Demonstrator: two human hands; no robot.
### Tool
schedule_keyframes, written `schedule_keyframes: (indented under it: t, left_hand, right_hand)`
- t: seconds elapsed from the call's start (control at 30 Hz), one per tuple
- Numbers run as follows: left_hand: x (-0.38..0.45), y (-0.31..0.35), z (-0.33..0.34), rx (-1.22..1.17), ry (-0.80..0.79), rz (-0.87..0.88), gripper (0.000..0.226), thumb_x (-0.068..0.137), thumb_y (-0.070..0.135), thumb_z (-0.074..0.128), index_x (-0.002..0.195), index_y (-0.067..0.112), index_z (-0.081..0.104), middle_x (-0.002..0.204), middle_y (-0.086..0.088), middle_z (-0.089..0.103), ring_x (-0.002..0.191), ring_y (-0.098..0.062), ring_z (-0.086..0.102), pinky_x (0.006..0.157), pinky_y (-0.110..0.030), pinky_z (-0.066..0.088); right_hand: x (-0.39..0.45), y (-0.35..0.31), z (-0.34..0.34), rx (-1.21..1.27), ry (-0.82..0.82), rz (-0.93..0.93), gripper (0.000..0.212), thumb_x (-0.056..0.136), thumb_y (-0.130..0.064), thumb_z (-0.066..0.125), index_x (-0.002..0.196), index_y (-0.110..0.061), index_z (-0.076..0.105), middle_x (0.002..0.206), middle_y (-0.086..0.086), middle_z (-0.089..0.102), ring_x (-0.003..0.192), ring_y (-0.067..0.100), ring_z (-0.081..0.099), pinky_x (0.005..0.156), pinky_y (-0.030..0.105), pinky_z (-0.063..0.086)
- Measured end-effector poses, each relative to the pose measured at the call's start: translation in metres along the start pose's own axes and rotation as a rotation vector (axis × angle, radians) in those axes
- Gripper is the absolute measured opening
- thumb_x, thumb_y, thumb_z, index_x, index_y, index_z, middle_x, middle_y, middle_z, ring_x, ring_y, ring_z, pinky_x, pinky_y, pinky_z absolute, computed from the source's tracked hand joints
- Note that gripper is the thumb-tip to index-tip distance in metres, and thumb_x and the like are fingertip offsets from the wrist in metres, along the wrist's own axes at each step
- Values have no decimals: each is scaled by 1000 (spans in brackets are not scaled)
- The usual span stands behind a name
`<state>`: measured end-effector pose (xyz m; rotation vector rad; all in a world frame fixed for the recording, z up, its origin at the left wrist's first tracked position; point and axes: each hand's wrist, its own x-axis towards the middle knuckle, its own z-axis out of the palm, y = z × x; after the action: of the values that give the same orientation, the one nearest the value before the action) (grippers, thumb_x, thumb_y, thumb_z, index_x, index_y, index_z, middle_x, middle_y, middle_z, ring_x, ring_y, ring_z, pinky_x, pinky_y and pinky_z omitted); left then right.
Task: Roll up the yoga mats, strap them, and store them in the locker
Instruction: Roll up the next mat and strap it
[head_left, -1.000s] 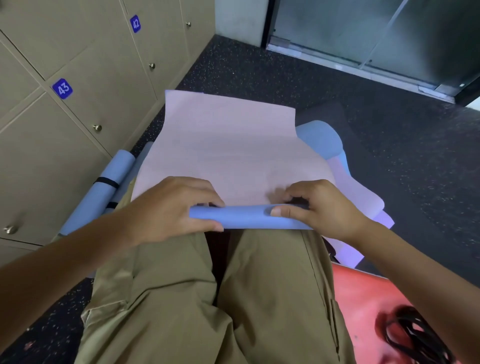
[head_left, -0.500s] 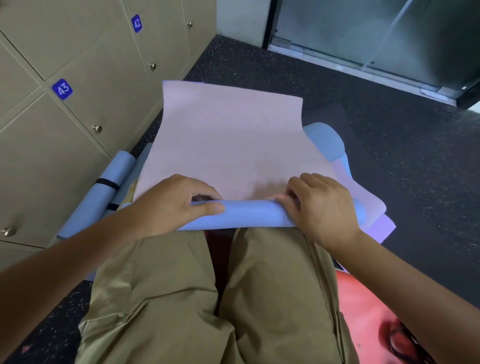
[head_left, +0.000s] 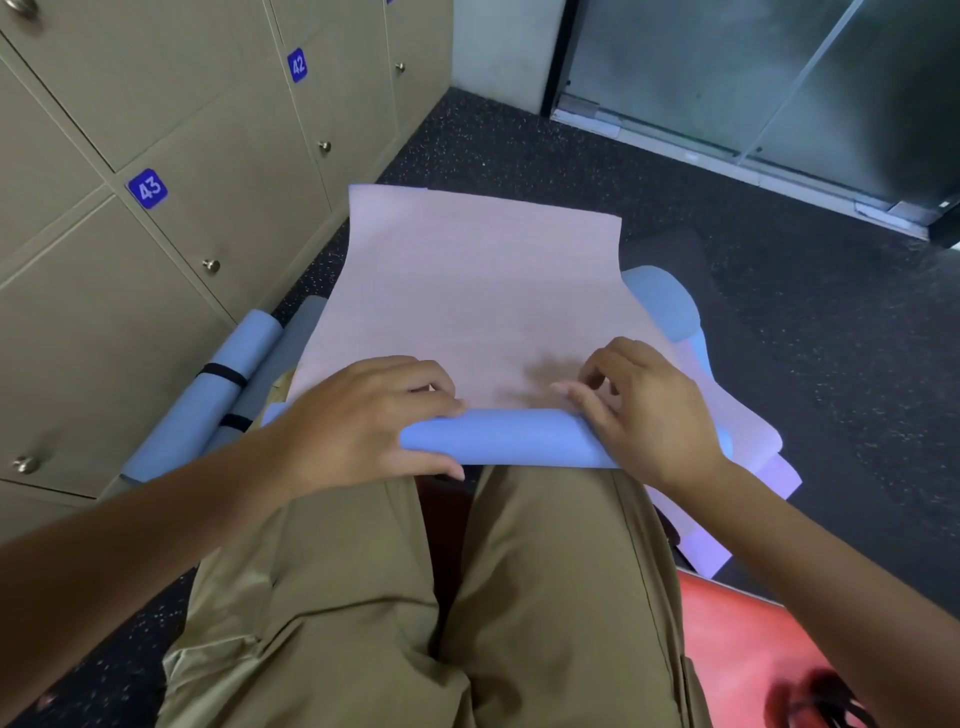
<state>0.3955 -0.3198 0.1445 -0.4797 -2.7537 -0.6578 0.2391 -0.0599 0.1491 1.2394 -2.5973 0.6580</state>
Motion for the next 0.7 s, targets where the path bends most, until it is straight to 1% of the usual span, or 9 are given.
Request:
schedule_keyframes:
  t: [0.07, 0.13, 0.23, 0.3, 0.37, 0.47, 0.53, 0.6, 0.7]
  left_hand:
    - [3, -4, -2, -63, -34, -48, 46, 82, 58, 75, 104, 18, 75, 100, 9, 65, 77, -17, 61, 67, -38, 53]
    - [6, -6, -4, -131, -78, -128, 46, 80, 61, 76, 105, 23, 76, 100, 16, 65, 80, -11, 63, 72, -38, 54]
    - [12, -10, -7, -256, -123, -286, 46, 70, 67, 76, 101, 33, 77, 99, 20, 67, 86, -9, 66, 77, -32, 54]
    - [17, -13, -9, -314, -151, -339, 45, 66, 67, 76, 97, 35, 78, 97, 21, 69, 85, -10, 66, 75, -31, 54]
    - [22, -15, -12, -327, -181, -352, 42, 67, 66, 75, 96, 35, 79, 95, 20, 69, 84, -11, 67, 74, -34, 55]
    - [20, -13, -9, -90, -147, -201, 46, 80, 63, 64, 102, 26, 79, 97, 16, 66, 73, -12, 64, 66, -39, 54]
    - [14, -5, -4, 85, -109, -132, 50, 90, 59, 53, 108, 19, 76, 100, 9, 63, 69, -20, 62, 60, -39, 54]
    - [6, 6, 3, 203, -56, -140, 52, 96, 53, 44, 113, 13, 73, 102, 2, 63, 75, -23, 62, 60, -40, 54]
    - [-2, 18, 16, 322, -1, -179, 56, 99, 51, 42, 113, 5, 70, 99, -7, 63, 86, -28, 59, 68, -41, 53]
  right_hand:
    - [-6, -1, -2, 62, 48, -179, 40, 100, -49, 52, 86, -14, 66, 84, -3, 60, 76, 18, 54, 61, 28, 39]
    - [-10, 0, -2, 41, 34, -359, 44, 99, -50, 57, 92, -9, 70, 87, 2, 63, 76, 25, 57, 65, 32, 44]
    - [-8, 4, -2, -14, 14, -456, 53, 89, -59, 70, 94, -6, 72, 88, 5, 65, 74, 26, 57, 67, 33, 46]
    - [-4, 5, -3, -3, -21, -453, 54, 87, -62, 71, 94, -8, 72, 87, 3, 66, 73, 25, 58, 65, 32, 46]
    - [3, 5, -5, 11, -73, -438, 51, 90, -63, 65, 91, -12, 70, 84, 0, 65, 72, 23, 59, 62, 34, 47]
    - [14, 5, -9, 79, -188, -345, 50, 89, -67, 59, 87, -18, 67, 80, -7, 63, 70, 17, 58, 58, 37, 49]
    - [21, 7, -11, 146, -266, -269, 49, 86, -71, 60, 85, -23, 65, 77, -12, 59, 69, 11, 55, 60, 37, 49]
    - [27, 8, -12, 218, -332, -201, 47, 82, -73, 63, 83, -26, 65, 76, -14, 60, 70, 10, 56, 62, 33, 48]
    - [35, 5, -15, 390, -448, -51, 42, 73, -68, 75, 79, -27, 70, 75, -11, 65, 70, 14, 59, 63, 28, 48]
